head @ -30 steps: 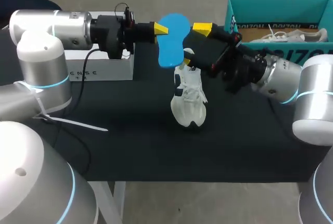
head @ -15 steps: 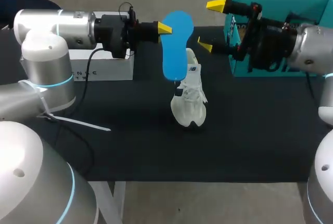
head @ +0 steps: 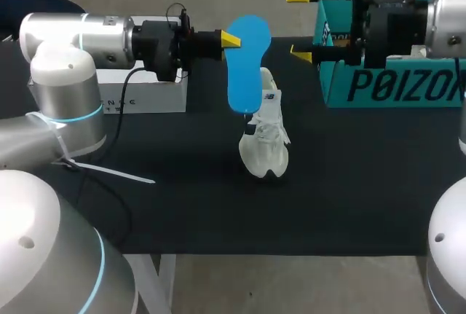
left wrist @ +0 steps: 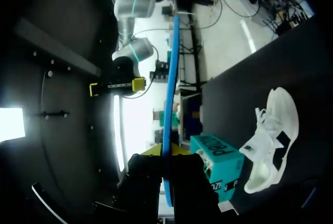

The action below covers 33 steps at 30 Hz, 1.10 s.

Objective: Take the shoe out of the shoebox, open the shoe tongue, remove and reinsert the insole, then place the shoe into the shoebox

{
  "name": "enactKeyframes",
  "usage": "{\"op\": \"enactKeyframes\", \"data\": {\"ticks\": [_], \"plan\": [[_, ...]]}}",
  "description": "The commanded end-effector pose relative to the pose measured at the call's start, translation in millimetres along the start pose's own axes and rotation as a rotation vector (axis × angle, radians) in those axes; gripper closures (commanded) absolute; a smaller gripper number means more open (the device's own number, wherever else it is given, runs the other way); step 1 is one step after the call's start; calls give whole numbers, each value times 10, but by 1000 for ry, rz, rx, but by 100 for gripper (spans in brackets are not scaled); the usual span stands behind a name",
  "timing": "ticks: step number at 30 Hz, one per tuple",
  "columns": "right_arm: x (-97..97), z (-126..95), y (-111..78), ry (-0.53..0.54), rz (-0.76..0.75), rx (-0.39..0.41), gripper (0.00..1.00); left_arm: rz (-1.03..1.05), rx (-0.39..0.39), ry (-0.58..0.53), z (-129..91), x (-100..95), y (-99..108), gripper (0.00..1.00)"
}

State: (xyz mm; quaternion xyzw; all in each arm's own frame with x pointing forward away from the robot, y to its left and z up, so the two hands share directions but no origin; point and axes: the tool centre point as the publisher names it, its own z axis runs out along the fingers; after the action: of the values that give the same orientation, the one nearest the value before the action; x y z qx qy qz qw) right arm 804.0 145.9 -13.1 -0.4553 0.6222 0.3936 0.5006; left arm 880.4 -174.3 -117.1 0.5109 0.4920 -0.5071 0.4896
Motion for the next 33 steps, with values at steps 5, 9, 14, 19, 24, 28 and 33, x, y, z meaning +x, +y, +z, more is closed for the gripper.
{"op": "enactKeyframes", "data": {"ticks": [5, 9, 14, 19, 24, 28, 33], "plan": [[-5, -26, -3, 139, 1, -6, 0, 1, 1, 0, 11, 5, 11, 100], [-5, -26, -3, 139, 1, -6, 0, 1, 1, 0, 11, 5, 11, 100], [-75, -121, -107, 480, -91, 67, 0, 1, 1, 0, 11, 5, 11, 100], [-128, -152, -212, 698, -122, 58, 0, 1, 1, 0, 11, 5, 11, 100], [-185, -125, -344, 923, -181, 66, 0, 1, 1, 0, 11, 5, 11, 100], [-239, -96, -416, 1070, -219, 68, 0, 1, 1, 0, 11, 5, 11, 100], [-277, -30, -472, 1242, -266, 108, 0, 1, 1, 0, 11, 5, 11, 100]]}}
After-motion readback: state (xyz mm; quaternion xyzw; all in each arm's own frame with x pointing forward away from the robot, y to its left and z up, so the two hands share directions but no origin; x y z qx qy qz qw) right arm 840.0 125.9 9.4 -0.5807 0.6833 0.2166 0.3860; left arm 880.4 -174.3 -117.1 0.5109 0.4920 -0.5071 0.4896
